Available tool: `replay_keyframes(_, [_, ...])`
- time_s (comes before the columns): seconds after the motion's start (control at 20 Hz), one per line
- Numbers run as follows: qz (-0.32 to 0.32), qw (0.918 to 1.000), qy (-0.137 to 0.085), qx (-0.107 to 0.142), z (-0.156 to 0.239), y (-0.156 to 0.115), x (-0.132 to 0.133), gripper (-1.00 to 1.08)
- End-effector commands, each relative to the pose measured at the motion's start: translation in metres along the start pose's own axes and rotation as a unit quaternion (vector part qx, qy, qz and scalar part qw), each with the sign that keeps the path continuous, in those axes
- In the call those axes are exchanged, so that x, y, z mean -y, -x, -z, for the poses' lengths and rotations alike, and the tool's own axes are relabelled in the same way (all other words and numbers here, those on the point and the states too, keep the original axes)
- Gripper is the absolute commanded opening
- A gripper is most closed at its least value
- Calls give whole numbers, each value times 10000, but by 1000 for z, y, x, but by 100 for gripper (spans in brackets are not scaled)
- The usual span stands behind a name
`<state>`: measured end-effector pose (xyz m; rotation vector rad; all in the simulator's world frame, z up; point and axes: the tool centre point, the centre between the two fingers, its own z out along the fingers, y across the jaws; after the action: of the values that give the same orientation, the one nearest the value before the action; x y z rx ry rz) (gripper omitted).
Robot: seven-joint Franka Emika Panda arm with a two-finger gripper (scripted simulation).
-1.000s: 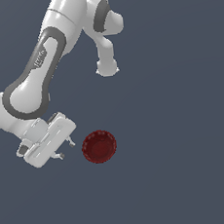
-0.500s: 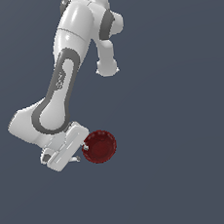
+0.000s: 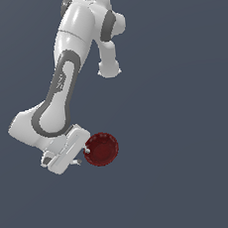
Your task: Pick up the object and move it to a goal position.
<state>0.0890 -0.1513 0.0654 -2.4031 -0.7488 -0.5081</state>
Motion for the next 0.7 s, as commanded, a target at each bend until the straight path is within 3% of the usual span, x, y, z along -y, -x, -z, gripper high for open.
replay_keyframes(0.0, [0,10000,0,0,0,0,0,28])
replay_keyframes(0.5, [-17,10000,2,-7,-30,0,0,28])
replay_keyframes(0.55, [-17,10000,2,-7,-30,0,0,-100])
replay_keyframes(0.65, [-17,10000,2,-7,-30,0,0,-100])
